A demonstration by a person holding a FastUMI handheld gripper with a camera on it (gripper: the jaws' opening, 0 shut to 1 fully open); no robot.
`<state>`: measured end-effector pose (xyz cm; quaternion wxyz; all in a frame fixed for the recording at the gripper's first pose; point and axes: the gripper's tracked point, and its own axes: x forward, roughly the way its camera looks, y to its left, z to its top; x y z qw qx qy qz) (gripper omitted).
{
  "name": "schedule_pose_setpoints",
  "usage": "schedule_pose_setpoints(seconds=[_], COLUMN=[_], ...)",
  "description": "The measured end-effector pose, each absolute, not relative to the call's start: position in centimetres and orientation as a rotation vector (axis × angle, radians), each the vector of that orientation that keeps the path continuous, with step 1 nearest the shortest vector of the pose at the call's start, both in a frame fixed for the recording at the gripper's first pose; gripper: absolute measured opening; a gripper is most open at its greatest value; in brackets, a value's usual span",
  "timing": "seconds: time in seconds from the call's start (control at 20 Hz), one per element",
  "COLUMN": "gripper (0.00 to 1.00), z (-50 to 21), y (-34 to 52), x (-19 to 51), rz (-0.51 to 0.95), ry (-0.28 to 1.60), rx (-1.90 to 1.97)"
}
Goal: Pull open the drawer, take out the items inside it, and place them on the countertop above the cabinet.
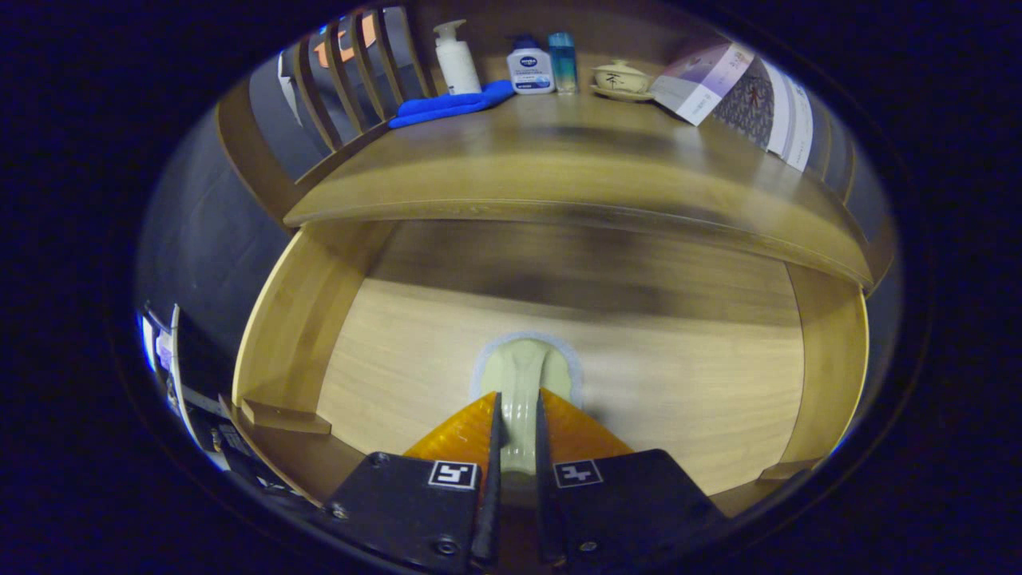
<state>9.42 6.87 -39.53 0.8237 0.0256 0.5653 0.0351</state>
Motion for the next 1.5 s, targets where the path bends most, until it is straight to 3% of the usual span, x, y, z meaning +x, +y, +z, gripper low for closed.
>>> schedule_pose_setpoints(seconds=[0.75,1.5], gripper=[0.20,0.20], z=[-27.1,-19.6], y=[3.0,-0.4], x=[11.1,19.9], rz=[0.041,-0.002], ry=[1.015,0.964], rx=[0.049,0.023])
